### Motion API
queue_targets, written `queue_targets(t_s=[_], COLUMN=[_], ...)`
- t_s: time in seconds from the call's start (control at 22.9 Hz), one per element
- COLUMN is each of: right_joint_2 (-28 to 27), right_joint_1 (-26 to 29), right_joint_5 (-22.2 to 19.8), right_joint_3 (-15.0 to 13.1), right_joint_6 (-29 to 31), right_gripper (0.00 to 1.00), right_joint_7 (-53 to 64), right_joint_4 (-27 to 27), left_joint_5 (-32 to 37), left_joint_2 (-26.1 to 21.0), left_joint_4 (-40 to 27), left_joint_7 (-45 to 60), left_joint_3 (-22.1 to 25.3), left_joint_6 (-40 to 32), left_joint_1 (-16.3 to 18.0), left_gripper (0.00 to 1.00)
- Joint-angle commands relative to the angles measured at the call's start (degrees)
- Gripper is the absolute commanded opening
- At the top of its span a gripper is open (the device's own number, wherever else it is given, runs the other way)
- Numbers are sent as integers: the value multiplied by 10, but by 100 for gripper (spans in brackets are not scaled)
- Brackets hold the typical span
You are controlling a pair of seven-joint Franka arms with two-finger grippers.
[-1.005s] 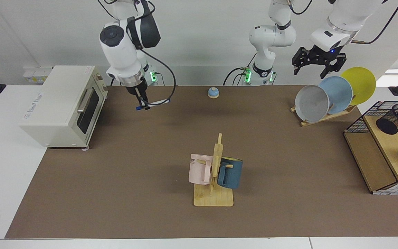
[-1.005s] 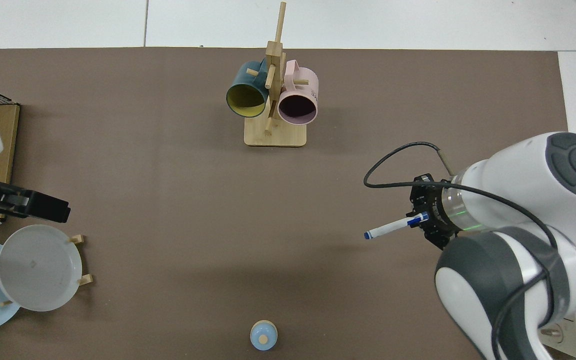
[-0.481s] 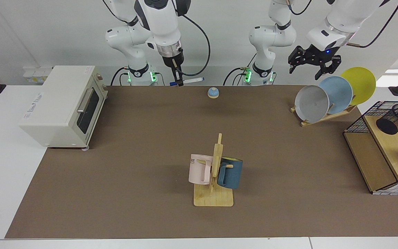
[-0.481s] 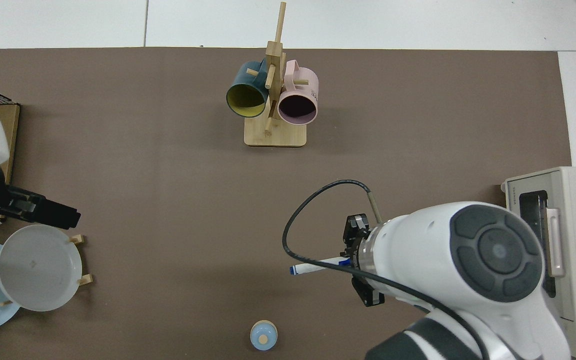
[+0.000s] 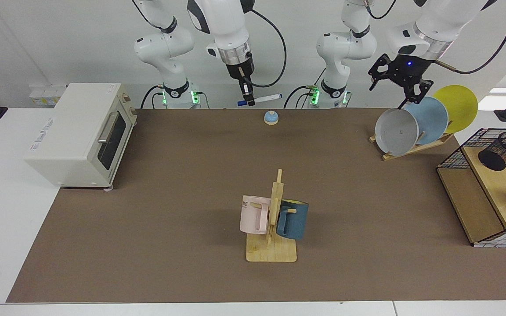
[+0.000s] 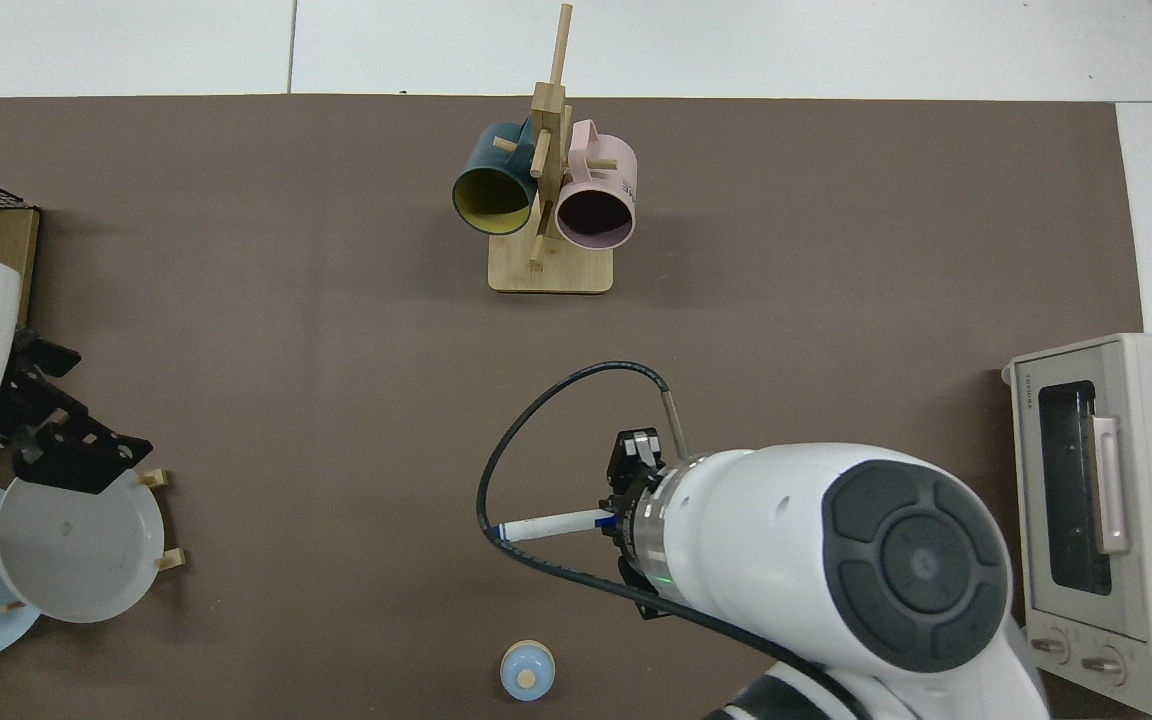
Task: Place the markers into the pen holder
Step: 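Lift the marker and carry it toward the table middle with the right gripper, then grasp the marker with the left gripper while the right gripper holds it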
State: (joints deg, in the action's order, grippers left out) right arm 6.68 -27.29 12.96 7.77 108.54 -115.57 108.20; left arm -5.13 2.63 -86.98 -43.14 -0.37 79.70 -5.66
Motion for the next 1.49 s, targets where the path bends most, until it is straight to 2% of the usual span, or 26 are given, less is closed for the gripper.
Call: queue_targets(t_s=[0.0,0.31,0.7,0.83,0.96,1.14,1.27,1.44], right_joint_2=[-50,-77,-105,-113,-115,-119,-119,-119], right_joint_1=[-29,-63,-80,-81,-80,-77,-77,-75], right_joint_5=[21,22,20,18,19,20,20,20], right_joint_3=[-2,-2,-2,-2,-2,-2,-3,-2], right_joint_6=[25,62,72,69,73,72,71,69], right_gripper=[0,0,0,0,0,0,0,0], right_joint_7=[-38,-73,-81,-81,-82,-81,-81,-81], right_joint_4=[-48,-61,-86,-91,-92,-97,-97,-97], left_joint_5=[-31,-66,-69,-87,-104,-110,-111,-119], left_joint_2=[36,63,97,104,111,110,109,106], left_joint_4=[-56,-100,-186,-210,-238,-257,-274,-279], left_joint_7=[-95,-200,-211,-210,-209,-207,-204,-187], left_joint_3=[0,-2,-3,-5,-8,-8,-8,-9], left_joint_6=[48,71,114,150,178,195,212,217], left_joint_1=[-3,-9,-97,-102,-120,-149,-161,-174], left_gripper=[96,95,93,93,93,82,80,71])
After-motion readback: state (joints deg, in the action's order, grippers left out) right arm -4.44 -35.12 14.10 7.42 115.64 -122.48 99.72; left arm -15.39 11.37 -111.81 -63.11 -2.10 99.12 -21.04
